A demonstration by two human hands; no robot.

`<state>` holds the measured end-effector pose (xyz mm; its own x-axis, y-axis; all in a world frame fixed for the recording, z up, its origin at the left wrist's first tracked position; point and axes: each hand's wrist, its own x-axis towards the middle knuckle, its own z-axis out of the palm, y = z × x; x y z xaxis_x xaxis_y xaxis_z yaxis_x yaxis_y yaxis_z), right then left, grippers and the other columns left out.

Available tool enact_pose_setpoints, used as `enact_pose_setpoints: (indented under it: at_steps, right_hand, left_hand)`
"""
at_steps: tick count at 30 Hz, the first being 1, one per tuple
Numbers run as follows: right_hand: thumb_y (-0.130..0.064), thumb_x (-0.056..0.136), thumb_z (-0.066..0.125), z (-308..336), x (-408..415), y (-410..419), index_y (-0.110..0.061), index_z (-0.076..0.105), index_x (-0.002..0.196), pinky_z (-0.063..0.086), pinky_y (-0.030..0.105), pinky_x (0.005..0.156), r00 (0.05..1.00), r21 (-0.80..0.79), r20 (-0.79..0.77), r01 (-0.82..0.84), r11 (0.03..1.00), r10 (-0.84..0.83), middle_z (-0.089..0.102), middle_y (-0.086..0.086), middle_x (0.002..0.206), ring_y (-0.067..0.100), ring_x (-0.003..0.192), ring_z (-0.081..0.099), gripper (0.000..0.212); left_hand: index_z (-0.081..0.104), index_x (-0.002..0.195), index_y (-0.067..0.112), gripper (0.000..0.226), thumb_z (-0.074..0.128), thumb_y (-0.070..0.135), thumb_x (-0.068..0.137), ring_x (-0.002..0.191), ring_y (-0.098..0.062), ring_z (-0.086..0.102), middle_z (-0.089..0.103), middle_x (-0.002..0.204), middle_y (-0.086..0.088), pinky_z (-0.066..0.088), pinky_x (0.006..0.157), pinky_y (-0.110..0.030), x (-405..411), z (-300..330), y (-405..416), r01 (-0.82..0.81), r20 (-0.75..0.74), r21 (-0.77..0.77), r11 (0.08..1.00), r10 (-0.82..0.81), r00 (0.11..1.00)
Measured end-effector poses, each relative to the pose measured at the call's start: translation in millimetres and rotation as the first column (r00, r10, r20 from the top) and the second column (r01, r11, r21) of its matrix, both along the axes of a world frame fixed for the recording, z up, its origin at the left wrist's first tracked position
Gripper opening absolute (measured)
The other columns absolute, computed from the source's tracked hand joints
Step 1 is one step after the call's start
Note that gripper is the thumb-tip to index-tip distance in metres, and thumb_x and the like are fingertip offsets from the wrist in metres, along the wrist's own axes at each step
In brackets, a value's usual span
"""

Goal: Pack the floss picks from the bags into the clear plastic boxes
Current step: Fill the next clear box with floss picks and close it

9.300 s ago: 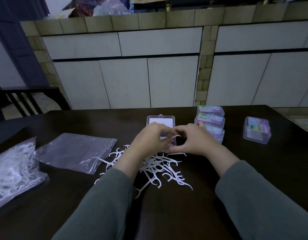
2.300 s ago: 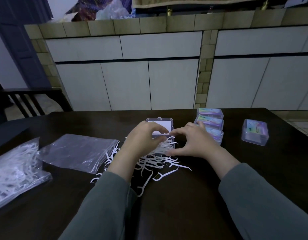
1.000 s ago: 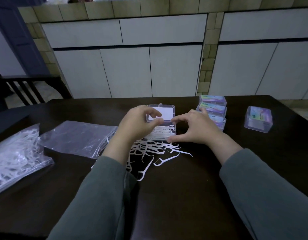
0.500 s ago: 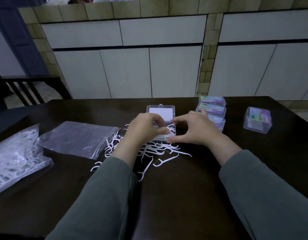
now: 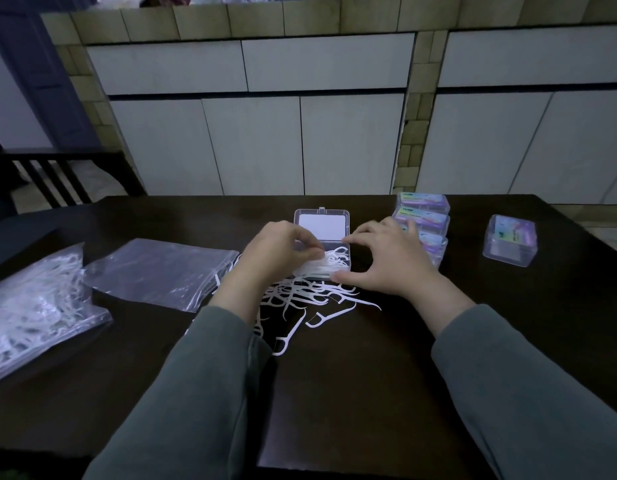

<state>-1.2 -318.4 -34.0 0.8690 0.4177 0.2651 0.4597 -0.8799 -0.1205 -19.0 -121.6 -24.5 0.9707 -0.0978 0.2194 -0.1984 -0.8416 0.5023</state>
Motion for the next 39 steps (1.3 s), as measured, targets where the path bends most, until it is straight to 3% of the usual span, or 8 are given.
enact_pose_setpoints:
  at_steps: [7,12,16,19,24,31,35,39]
  right_hand:
    - [-0.078,0.076,0.050,3,-40,24,-0.035,0.063,0.120,0.034,0.036,0.088,0.979,0.087,0.103,-0.187,0.979,0.177,0.049,-0.010,0.111,0.011,0.105,0.041,0.063]
    - [-0.085,0.071,0.047,4,-73,55,-0.035,0.054,0.132,0.031,0.036,0.100,0.959,-0.017,-0.005,-0.284,0.959,0.284,0.051,-0.009,0.129,0.011,0.119,0.040,0.079]
    - [-0.092,0.062,0.045,3,-83,69,-0.027,0.045,0.142,0.023,0.044,0.110,0.968,-0.125,-0.088,-0.245,0.961,0.235,0.045,-0.003,0.144,0.018,0.132,0.035,0.103]
    - [-0.092,0.066,0.041,3,-82,80,-0.024,0.043,0.142,0.024,0.045,0.108,0.976,-0.132,-0.068,-0.214,0.968,0.207,0.046,-0.002,0.145,0.020,0.132,0.036,0.102]
    - [-0.073,0.089,0.029,0,-63,110,-0.017,0.059,0.125,0.025,0.048,0.102,0.991,-0.132,0.031,-0.124,0.984,0.129,0.060,0.000,0.127,0.022,0.123,0.041,0.073]
    - [-0.056,0.099,0.022,-2,-43,139,-0.010,0.067,0.107,0.021,0.051,0.101,0.996,-0.271,0.085,0.023,0.962,0.000,0.066,0.007,0.110,0.025,0.119,0.042,0.065]
    - [-0.058,0.099,0.015,-5,-36,146,-0.012,0.070,0.098,0.017,0.052,0.104,0.995,-0.376,0.082,0.075,0.923,-0.048,0.067,0.008,0.103,0.027,0.120,0.041,0.072]
    - [-0.055,0.099,0.021,-7,-33,144,-0.014,0.070,0.098,0.019,0.051,0.102,0.993,-0.400,0.116,0.050,0.915,-0.003,0.068,0.005,0.099,0.025,0.116,0.042,0.064]
  left_hand:
    - [0.073,0.090,0.031,0.007,0.066,0.030,0.089,0.057,0.016,0.052,0.060,0.058,0.026,0.035,0.048,-0.004,-44,40,22,0.060,-0.029,-0.087,0.994,-0.063,0.998]
    - [0.070,0.093,0.036,0.012,0.073,0.036,0.081,0.055,0.012,0.051,0.061,0.063,0.027,0.033,0.049,-0.009,-86,52,61,0.030,-0.185,0.042,0.999,-0.022,0.982]
    - [0.065,0.107,0.041,0.047,0.087,0.030,0.066,0.062,0.000,0.050,0.055,0.080,0.019,0.038,0.064,-0.020,-109,37,89,-0.066,-0.395,0.095,0.993,0.099,0.913]
    - [0.057,0.120,0.042,0.069,0.090,0.027,0.061,0.085,-0.010,0.055,0.057,0.110,0.013,0.044,0.089,-0.032,-114,24,98,-0.096,-0.441,0.140,0.985,0.149,0.885]
    - [0.051,0.132,0.031,0.079,0.087,0.042,0.062,0.117,-0.015,0.049,0.052,0.129,0.008,0.041,0.103,-0.037,-111,10,101,-0.168,-0.364,0.084,0.982,0.187,0.912]
    - [0.066,0.107,0.021,0.058,0.057,0.070,0.077,0.090,-0.014,0.056,0.056,0.105,0.000,0.050,0.076,-0.034,-92,-10,102,-0.279,-0.185,0.257,0.925,0.330,0.926]
    - [0.063,0.079,0.021,0.052,0.044,0.069,0.086,0.074,-0.011,0.053,0.052,0.087,0.003,0.032,0.051,-0.024,-81,-19,90,-0.394,0.017,0.346,0.851,0.415,0.910]
    - [0.070,0.095,0.027,0.037,0.052,0.058,0.089,0.076,-0.012,0.052,0.053,0.086,0.005,0.030,0.053,-0.024,-73,-22,88,-0.398,0.074,0.270,0.877,0.394,0.916]
